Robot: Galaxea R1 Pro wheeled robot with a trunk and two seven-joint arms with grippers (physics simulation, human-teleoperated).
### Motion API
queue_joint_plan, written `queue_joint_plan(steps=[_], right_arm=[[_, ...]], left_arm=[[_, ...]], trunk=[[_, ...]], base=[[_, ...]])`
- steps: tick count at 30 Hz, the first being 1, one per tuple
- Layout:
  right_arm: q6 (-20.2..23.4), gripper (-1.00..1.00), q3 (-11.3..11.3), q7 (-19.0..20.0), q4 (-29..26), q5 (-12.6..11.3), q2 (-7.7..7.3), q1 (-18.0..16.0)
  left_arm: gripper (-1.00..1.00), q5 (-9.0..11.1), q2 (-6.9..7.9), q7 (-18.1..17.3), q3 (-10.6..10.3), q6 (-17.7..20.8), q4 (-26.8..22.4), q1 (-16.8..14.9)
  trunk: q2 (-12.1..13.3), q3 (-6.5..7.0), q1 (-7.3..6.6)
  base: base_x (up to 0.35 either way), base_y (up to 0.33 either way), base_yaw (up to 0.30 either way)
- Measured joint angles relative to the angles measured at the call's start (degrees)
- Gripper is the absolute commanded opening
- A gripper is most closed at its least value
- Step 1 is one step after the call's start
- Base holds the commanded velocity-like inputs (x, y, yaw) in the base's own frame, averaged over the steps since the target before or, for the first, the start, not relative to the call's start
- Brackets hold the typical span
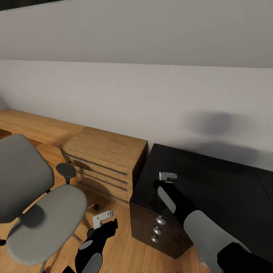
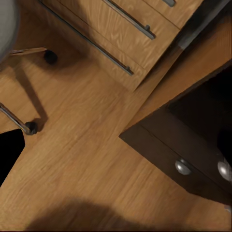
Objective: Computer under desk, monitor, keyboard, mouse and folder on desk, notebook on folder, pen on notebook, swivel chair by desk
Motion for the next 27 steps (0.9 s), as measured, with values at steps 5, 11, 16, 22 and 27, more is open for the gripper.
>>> queue_joint_plan(steps=[5, 11, 16, 22, 27], right_arm=[[0.3, -1.00, -1.6, 0.0, -4.5, -4.1, -3.84, 0.1], [0.2, -1.00, -1.9, -0.1, -7.5, -7.9, -6.04, 0.1], [0.1, -1.00, -2.1, -0.2, -10.2, -15.2, -10.19, 0.2], [0.1, -1.00, -2.4, -0.2, -10.2, -15.5, -10.47, 0.2], [0.4, -1.00, -2.8, -0.3, -10.3, -15.4, -12.33, 0.2]], left_arm=[[1.00, -0.1, 0.00, 0.0, 0.0, 0.0, -0.1, 0.0], [1.00, 0.0, 0.01, 0.0, 0.0, 0.1, -0.1, 0.0], [1.00, 0.0, 0.00, 0.0, -0.1, 0.2, -0.6, 0.0], [1.00, 0.2, 0.67, -0.1, -0.3, 0.2, 0.5, 0.0], [1.00, 0.3, 2.67, -3.6, -1.9, -1.1, 24.6, 0.0]], trunk=[[2.0, 0.90, -1.10], [4.4, 1.98, -2.44], [6.0, 2.71, -3.33], [6.0, 2.72, -3.33], [6.0, 2.72, -3.33]], base=[[-0.299, -0.136, 0.000], [-0.114, -0.058, -0.006], [-0.002, -0.001, -0.076], [0.000, 0.000, -0.026], [0.000, 0.000, -0.203]])
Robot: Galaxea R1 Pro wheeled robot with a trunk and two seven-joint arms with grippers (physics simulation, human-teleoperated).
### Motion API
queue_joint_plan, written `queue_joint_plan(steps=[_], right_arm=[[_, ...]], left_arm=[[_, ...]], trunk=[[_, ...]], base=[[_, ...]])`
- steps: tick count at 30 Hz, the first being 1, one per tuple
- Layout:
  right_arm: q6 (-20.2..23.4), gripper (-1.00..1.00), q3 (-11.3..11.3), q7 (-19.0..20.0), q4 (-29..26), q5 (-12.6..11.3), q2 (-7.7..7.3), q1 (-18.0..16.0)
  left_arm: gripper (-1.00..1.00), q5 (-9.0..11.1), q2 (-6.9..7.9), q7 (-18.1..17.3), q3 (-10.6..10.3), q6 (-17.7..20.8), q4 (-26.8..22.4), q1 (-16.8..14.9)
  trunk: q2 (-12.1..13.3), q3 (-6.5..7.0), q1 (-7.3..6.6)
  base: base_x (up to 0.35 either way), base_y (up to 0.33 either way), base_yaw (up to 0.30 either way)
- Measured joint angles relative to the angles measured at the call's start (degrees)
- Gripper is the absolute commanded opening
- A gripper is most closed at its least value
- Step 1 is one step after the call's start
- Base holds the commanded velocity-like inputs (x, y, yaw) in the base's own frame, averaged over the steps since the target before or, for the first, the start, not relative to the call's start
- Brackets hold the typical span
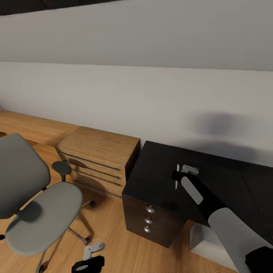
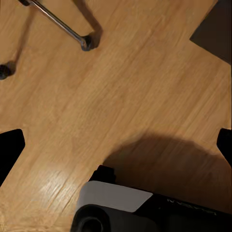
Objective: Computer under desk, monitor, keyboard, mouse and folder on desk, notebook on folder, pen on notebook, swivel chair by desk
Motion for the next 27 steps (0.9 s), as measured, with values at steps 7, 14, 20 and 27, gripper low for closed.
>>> queue_joint_plan(steps=[7, 14, 20, 27], right_arm=[[0.3, -1.00, -1.7, 0.0, -1.0, -0.3, -4.23, 0.0], [2.1, -1.00, -4.6, 0.2, -1.1, -0.8, -8.34, 0.0], [3.3, -1.00, -6.6, 0.3, -0.8, -1.0, -12.41, 0.0], [3.5, -1.00, -7.9, 0.4, 1.9, -3.1, -17.35, 0.0]], left_arm=[[1.00, -0.4, -0.10, -9.0, -0.1, -7.0, 10.4, 0.0], [1.00, -1.5, -0.11, -11.9, -3.2, -14.1, 15.4, 0.0], [1.00, -1.9, -0.01, -12.2, -5.5, -16.6, 16.9, 0.0], [1.00, -2.5, -0.15, -12.3, -6.1, -19.2, 23.4, 0.0]], trunk=[[0.0, 0.00, 0.00], [0.0, 0.00, 0.00], [0.0, 0.00, 0.00], [0.0, 0.00, 0.00]], base=[[0.000, 0.000, -0.272], [0.000, 0.000, -0.291], [0.000, 0.000, -0.295], [0.000, 0.000, -0.297]])
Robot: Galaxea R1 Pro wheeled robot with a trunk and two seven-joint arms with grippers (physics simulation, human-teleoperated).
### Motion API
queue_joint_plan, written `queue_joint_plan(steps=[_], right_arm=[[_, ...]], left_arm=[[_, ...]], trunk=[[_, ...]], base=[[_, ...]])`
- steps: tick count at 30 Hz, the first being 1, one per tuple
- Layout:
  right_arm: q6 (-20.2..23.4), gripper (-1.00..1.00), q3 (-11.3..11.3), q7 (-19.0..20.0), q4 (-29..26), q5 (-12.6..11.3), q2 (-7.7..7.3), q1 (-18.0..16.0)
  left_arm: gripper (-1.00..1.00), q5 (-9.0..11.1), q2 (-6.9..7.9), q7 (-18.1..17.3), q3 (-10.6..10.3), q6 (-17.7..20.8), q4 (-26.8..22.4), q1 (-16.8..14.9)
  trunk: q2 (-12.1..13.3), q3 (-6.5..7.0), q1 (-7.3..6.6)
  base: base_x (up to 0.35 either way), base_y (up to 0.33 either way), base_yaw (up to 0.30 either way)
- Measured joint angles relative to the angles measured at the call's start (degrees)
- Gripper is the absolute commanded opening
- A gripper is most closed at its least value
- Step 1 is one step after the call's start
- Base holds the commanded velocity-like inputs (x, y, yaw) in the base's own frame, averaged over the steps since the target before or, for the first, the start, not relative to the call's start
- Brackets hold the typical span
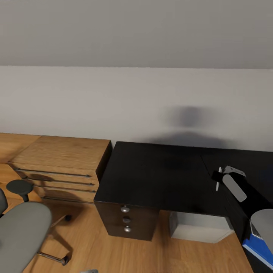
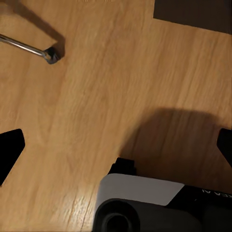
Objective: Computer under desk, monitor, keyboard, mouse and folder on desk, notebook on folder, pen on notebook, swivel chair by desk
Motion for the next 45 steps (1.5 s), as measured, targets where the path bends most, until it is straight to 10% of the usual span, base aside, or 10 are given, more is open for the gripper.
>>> queue_joint_plan(steps=[7, 24, 36, 45], right_arm=[[-0.4, -1.00, -3.9, 0.6, 2.3, -1.6, -1.59, 0.0], [-0.8, -1.00, -4.0, 0.8, 4.1, -1.6, -1.02, 0.0], [-0.8, -1.00, -3.8, 0.8, 5.4, -0.9, 3.77, 0.0], [-0.8, -1.00, -3.7, 0.6, 6.9, 5.6, 4.84, 0.0]], left_arm=[[1.00, -0.1, 0.01, 0.1, 0.1, -3.2, 0.4, 0.0], [1.00, 0.0, 0.32, 0.2, 0.4, -6.8, 0.4, 0.0], [1.00, 0.6, 0.36, 0.2, 7.6, -7.0, -1.1, 0.0], [1.00, 0.6, 0.35, 0.3, 8.1, -7.0, -1.2, 0.0]], trunk=[[0.0, 0.00, 0.00], [0.0, 0.00, 0.00], [0.0, 0.00, 0.00], [0.0, 0.00, 0.00]], base=[[0.000, 0.000, -0.297], [0.000, 0.000, -0.297], [0.000, 0.000, -0.201], [0.000, 0.000, -0.002]])
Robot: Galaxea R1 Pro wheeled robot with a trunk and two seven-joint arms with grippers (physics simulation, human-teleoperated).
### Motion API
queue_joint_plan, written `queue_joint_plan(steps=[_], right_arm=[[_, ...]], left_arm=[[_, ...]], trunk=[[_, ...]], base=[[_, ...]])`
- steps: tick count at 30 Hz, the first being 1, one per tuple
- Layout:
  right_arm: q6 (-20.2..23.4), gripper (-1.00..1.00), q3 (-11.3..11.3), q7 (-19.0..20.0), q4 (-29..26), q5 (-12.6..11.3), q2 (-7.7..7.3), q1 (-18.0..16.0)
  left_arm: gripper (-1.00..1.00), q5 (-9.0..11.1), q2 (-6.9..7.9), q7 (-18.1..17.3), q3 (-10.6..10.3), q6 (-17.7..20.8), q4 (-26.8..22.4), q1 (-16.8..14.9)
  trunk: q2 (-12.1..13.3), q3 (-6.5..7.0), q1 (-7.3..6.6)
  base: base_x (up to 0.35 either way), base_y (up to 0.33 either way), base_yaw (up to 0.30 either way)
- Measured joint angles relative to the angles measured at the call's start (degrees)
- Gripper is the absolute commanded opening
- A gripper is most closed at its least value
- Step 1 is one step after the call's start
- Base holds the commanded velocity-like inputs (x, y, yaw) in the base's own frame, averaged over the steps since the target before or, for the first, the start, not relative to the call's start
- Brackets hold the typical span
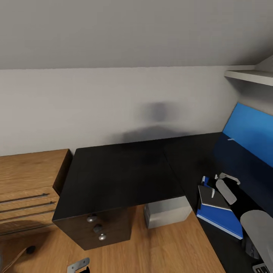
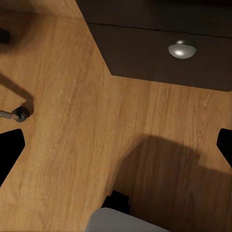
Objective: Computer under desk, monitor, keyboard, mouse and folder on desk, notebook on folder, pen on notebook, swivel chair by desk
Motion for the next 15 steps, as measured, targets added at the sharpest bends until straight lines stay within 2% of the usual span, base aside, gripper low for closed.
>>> queue_joint_plan(steps=[2, 12, 15], right_arm=[[0.2, -1.00, 0.3, -0.3, 1.4, 2.8, 0.02, 0.0], [0.5, -1.00, 0.3, -1.5, 4.4, 6.6, 0.03, 0.0], [0.5, -1.00, 0.3, -1.5, 4.8, 7.1, 0.03, 0.0]], left_arm=[[1.00, 0.0, -0.03, 0.0, 0.0, 0.0, 0.0, 0.0], [1.00, 0.0, 0.00, 0.0, 0.0, 0.0, 0.0, 0.0], [1.00, 0.0, -0.08, 0.0, 0.0, 0.0, 0.0, 0.0]], trunk=[[0.0, 0.00, 0.00], [0.0, 0.00, 0.00], [-1.2, -0.53, 0.65]], base=[[0.000, 0.000, 0.000], [0.000, 0.000, 0.000], [0.000, 0.000, 0.000]])
